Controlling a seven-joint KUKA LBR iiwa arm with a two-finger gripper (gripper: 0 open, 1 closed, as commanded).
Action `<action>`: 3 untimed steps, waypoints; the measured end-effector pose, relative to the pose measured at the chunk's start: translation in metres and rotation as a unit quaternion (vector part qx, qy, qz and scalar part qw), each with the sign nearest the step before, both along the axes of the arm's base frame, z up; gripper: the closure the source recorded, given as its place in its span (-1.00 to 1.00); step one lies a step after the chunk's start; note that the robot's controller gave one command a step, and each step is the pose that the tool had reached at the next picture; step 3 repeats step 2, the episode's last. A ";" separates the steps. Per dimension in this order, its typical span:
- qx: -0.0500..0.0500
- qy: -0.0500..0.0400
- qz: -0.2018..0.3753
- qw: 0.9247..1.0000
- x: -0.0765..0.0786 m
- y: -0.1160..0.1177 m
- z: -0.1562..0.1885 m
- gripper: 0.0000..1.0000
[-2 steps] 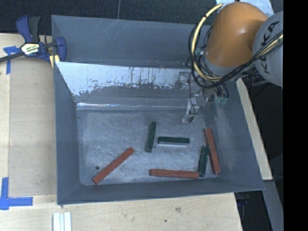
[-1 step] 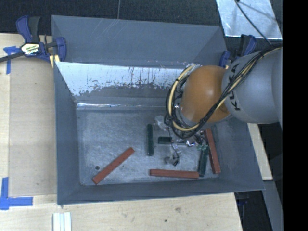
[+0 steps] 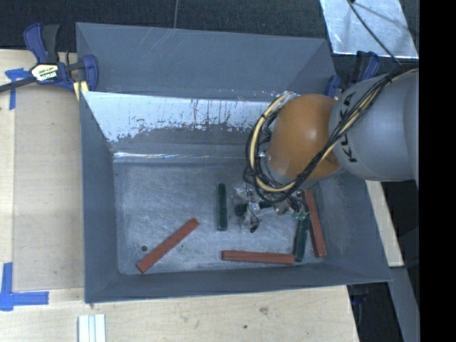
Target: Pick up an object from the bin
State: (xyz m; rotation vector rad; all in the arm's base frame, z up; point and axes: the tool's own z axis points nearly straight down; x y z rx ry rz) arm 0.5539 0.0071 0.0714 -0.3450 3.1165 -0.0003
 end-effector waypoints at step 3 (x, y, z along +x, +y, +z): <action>-0.001 -0.003 0.003 1.000 -0.004 -0.008 0.204 1.00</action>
Offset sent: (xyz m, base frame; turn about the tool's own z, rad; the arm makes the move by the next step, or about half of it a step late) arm -0.0029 -0.0031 0.1047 -0.0139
